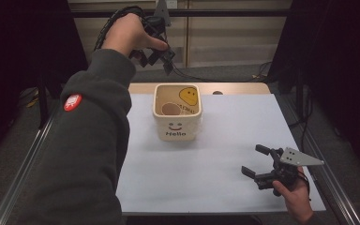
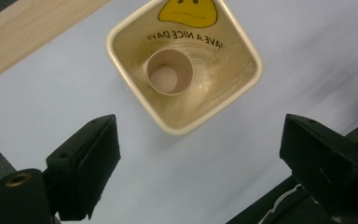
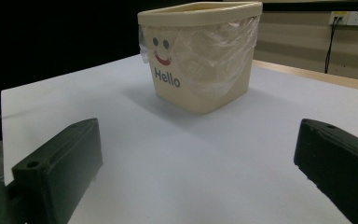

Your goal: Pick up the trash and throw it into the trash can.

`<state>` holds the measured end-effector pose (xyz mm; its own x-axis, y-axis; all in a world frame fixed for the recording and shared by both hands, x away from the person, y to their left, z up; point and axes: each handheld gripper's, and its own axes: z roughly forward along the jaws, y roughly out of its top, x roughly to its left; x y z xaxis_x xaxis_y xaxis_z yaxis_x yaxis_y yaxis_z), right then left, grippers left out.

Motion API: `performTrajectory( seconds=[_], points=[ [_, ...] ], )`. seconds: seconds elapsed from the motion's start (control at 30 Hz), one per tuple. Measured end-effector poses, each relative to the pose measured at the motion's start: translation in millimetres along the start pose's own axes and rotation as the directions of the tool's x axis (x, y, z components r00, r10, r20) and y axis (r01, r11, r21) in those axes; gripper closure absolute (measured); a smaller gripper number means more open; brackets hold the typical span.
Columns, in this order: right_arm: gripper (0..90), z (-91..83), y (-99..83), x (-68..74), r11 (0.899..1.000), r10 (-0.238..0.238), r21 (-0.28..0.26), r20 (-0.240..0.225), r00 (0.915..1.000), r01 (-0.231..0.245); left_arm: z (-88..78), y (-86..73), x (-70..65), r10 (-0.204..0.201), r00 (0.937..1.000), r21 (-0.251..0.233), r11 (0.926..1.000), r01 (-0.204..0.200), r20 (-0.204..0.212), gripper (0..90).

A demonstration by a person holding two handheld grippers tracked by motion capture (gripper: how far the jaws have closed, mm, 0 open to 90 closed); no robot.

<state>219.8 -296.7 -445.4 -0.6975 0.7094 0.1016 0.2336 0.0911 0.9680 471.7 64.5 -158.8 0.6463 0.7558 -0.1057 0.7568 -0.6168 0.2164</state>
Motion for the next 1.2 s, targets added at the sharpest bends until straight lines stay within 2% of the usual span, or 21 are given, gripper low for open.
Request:
performTrajectory(
  seconds=[0.17,0.2,0.53,0.6,0.97,1.07,1.17,1.2],
  points=[
    [0.4,0.6,-0.4,0.3,1.0,0.016,-0.002,0.0,0.9999,-0.016,-2.0,-13.1,7.2,-0.015,0.9999,-0.009,0.9998,0.015,0.005,11.9],
    [0.5,0.7,-0.5,-0.3,1.0,0.004,-0.001,-0.001,1.0,-0.004,-2.3,-15.7,8.9,-0.016,0.9999,-0.01,0.9998,0.016,0.004,11.9],
    [0.4,4.2,0.8,1.8,1.0,0.006,0.005,-0.005,1.0,-0.006,-8.3,-44.7,21.8,-0.032,0.9995,-0.033,0.9989,0.032,0.003,11.8],
    [0.5,5.3,0.9,1.6,1.0,-0.006,0.008,-0.005,1.0,0.006,-8.6,-51.3,24.5,-0.04,0.9991,-0.04,0.9984,0.04,0.011,11.8],
    [0.4,5.5,0.6,1.7,1.0,-0.007,0.007,-0.007,0.9999,0.007,1.4,-82.2,34.6,-0.042,0.9987,-0.072,0.9964,0.044,0.029,11.4],
    [0.4,4.3,0.9,2.0,1.0,-0.002,0.011,-0.004,1.0,0.002,5.9,-91.4,36.2,-0.046,0.9983,-0.093,0.9945,0.049,0.037,11.2],
    [0.4,4.7,1.0,2.2,1.0,0.0,0.007,-0.001,1.0,0.0,9.9,-99.2,37.1,-0.021,0.9988,-0.102,0.9945,0.025,0.044,11.0],
    [0.4,4.3,1.2,2.2,1.0,-0.004,0.013,0.0,1.0,0.004,12.4,-101.7,36.0,-0.03,0.9985,-0.119,0.9922,0.035,0.046,10.9]
  ],
)
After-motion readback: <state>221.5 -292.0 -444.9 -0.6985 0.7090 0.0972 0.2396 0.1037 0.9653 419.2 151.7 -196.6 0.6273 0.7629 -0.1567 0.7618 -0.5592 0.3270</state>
